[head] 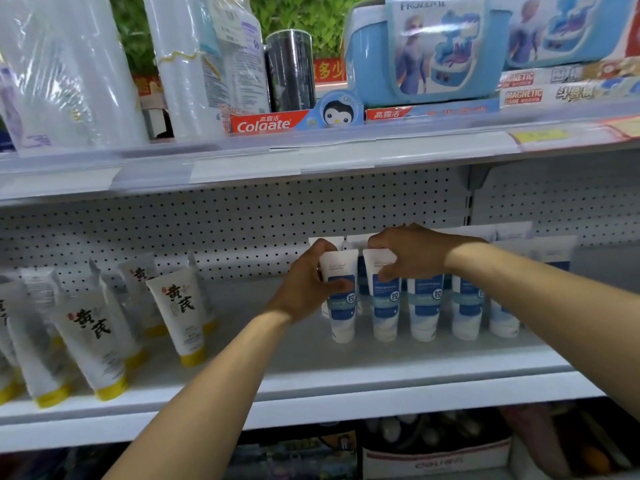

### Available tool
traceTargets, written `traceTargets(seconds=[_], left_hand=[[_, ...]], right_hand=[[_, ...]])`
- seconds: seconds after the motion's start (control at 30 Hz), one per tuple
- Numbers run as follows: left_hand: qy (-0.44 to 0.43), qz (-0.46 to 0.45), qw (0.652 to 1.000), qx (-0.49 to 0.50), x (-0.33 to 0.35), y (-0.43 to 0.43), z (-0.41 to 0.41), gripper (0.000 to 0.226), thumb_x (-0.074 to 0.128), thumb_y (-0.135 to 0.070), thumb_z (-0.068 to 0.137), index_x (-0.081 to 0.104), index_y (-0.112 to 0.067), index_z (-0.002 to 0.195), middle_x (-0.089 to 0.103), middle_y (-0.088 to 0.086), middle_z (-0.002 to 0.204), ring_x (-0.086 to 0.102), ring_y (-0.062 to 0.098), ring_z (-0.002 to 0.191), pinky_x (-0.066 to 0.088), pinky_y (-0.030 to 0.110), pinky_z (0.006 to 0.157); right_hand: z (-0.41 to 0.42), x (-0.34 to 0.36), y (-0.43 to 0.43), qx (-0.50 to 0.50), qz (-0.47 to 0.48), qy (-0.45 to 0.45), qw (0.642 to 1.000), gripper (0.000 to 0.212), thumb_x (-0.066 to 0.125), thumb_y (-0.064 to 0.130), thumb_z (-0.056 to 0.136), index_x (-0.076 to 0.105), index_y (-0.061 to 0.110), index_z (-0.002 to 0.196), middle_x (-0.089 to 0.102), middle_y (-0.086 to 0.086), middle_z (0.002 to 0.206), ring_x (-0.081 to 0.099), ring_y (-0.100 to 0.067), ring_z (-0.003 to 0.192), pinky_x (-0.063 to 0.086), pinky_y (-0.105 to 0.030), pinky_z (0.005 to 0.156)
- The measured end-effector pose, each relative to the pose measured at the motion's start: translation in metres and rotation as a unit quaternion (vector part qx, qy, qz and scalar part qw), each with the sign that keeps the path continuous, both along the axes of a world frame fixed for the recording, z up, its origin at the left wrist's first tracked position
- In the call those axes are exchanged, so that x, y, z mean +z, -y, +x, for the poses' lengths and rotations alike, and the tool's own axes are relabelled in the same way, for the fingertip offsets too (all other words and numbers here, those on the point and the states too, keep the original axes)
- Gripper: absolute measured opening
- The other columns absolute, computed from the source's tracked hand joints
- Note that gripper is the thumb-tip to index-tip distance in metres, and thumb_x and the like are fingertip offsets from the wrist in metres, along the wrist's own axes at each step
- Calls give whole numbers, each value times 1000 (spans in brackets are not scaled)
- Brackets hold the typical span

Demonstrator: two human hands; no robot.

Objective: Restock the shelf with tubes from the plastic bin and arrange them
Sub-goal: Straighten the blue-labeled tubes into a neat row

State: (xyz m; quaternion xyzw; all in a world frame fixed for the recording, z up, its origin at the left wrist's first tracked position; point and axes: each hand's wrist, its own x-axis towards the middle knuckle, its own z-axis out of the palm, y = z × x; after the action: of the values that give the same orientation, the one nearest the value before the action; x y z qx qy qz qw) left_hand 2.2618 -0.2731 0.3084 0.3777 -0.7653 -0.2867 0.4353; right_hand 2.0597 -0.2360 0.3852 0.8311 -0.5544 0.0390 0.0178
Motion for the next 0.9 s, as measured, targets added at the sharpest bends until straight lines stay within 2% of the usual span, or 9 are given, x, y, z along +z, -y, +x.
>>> traceTargets(seconds=[0.2,0.27,0.37,0.47,0.57,0.7,0.9], left_hand=[[0,12,1000,-19,2,-1,-3,37,77,-7,77,46,-20,91,62,-3,81,62,6,72,50,21,63],[-10,16,1000,-22,1,-2,-3,39,77,-5,77,45,-22,93,62,-2,84,63,5,73,51,21,63],[-42,34,998,-23,-2,-2,-2,49,76,-2,76,43,-25,104,64,6,96,65,18,87,58,32,73],[-63,57,996,-21,-4,-1,-3,64,78,-3,75,39,-25,121,65,9,106,66,23,97,58,41,82],[-70,69,995,-30,-6,0,-3,66,79,-4,74,39,-25,123,66,12,107,67,24,98,57,45,85],[-76,74,994,-33,-7,-3,-3,59,77,2,74,43,-19,117,66,11,103,67,21,93,57,39,82],[-56,83,995,-26,-8,-7,-1,59,80,-4,73,47,-19,120,68,4,111,67,19,100,57,33,82]], right_hand=[[1,0,0,5,-2,-1,1000,54,61,36,90,43,30,140,48,3,139,51,-22,115,41,-38,101],[1,0,0,8,-4,0,1000,50,61,36,90,46,28,137,50,4,136,52,-20,111,41,-34,95],[0,-1,0,15,-8,-1,1000,32,61,34,90,54,25,120,55,5,124,52,-16,98,37,-30,85],[1,-1,0,11,-8,4,1000,31,62,34,88,56,22,116,59,3,117,56,-18,96,39,-32,85],[4,0,-1,12,-3,12,1000,34,64,36,86,57,22,117,61,2,115,59,-19,95,45,-36,89],[6,2,-3,18,-8,18,1000,38,65,38,86,56,24,119,57,3,116,59,-20,97,46,-36,89],[6,3,-1,35,-9,62,997,27,65,36,86,57,27,110,60,7,112,59,-15,94,51,-39,87]])
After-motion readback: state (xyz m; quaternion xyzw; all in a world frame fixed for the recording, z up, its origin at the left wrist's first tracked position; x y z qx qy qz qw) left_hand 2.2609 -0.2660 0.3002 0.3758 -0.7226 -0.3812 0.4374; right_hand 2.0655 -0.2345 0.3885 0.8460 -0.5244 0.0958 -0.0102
